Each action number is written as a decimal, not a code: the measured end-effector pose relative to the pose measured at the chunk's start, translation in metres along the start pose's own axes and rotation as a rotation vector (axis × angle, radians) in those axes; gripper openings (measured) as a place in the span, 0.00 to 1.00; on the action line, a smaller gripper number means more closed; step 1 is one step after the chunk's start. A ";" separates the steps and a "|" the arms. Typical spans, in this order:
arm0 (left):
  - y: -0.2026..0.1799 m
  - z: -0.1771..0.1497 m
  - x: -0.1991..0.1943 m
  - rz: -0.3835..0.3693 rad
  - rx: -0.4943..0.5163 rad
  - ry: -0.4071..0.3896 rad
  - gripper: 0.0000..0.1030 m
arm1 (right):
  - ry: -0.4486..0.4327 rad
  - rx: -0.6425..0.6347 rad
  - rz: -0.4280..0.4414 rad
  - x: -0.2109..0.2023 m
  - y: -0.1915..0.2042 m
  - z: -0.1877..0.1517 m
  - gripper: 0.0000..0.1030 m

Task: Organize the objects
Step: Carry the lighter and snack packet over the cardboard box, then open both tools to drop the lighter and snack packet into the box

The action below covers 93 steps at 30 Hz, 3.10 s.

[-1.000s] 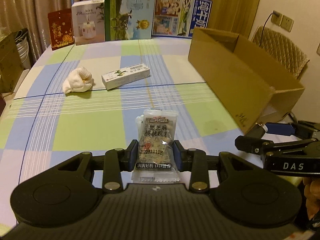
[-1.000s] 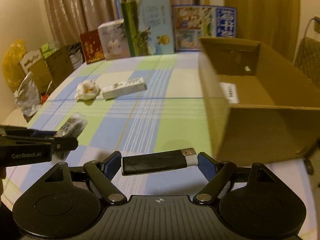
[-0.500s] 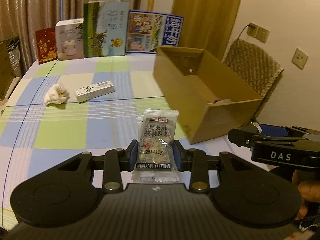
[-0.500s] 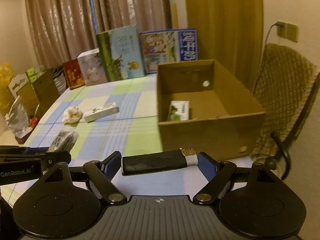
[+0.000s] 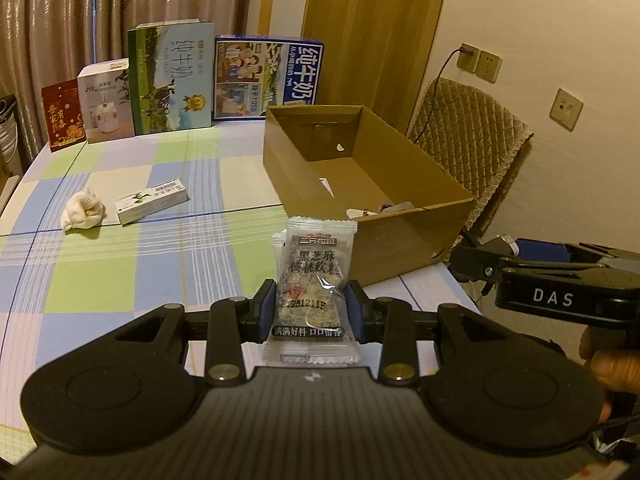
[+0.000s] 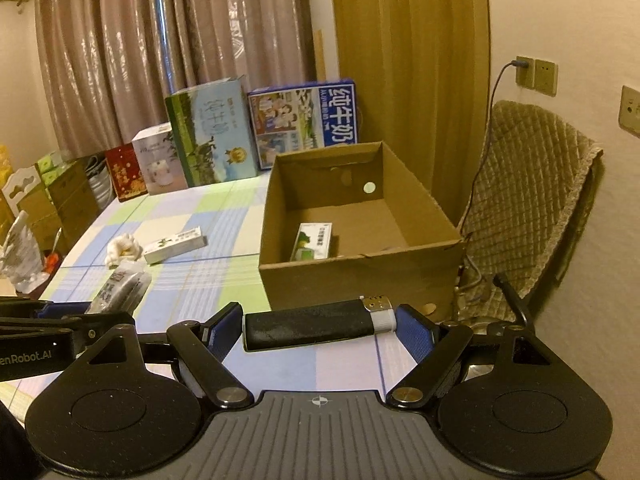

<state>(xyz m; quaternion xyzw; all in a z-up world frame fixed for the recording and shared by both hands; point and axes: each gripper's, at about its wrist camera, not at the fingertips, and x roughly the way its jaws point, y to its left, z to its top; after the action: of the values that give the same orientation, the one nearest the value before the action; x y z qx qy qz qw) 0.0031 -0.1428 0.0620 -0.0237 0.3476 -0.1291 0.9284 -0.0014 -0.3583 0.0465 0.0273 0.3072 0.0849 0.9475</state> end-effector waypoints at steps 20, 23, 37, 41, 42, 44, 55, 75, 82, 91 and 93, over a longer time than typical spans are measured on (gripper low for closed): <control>-0.016 0.006 0.000 -0.028 0.028 -0.003 0.31 | -0.010 0.011 -0.005 -0.006 -0.010 0.002 0.77; -0.017 0.007 0.000 -0.031 0.027 -0.002 0.31 | -0.010 0.010 -0.006 -0.006 -0.010 0.002 0.77; -0.017 0.007 -0.001 -0.044 0.026 -0.005 0.31 | -0.014 0.006 -0.008 -0.007 -0.012 0.006 0.77; -0.018 0.008 -0.001 -0.049 0.026 -0.005 0.31 | -0.013 0.008 -0.011 -0.007 -0.013 0.007 0.77; -0.019 0.009 0.000 -0.050 0.027 -0.005 0.31 | -0.014 0.008 -0.011 -0.007 -0.013 0.007 0.77; -0.021 0.011 0.001 -0.054 0.029 -0.005 0.31 | -0.016 0.006 -0.012 -0.006 -0.015 0.008 0.77; -0.033 0.034 0.029 -0.075 0.039 -0.005 0.31 | -0.031 0.007 -0.024 0.005 -0.038 0.028 0.77; -0.044 0.097 0.112 -0.101 0.065 0.011 0.31 | -0.023 -0.010 -0.016 0.071 -0.077 0.088 0.77; -0.046 0.105 0.129 -0.101 0.078 0.019 0.31 | -0.011 -0.007 -0.011 0.090 -0.081 0.100 0.77; -0.038 0.118 0.160 -0.087 0.085 0.044 0.31 | 0.012 0.014 -0.024 0.116 -0.094 0.110 0.77; -0.036 0.121 0.167 -0.088 0.089 0.050 0.31 | 0.017 0.021 -0.027 0.122 -0.097 0.112 0.77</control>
<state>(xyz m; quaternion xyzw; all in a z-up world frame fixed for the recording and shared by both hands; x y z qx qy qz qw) 0.1950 -0.2262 0.0512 0.0055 0.3632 -0.1855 0.9130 0.1753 -0.4325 0.0567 0.0324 0.3164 0.0689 0.9456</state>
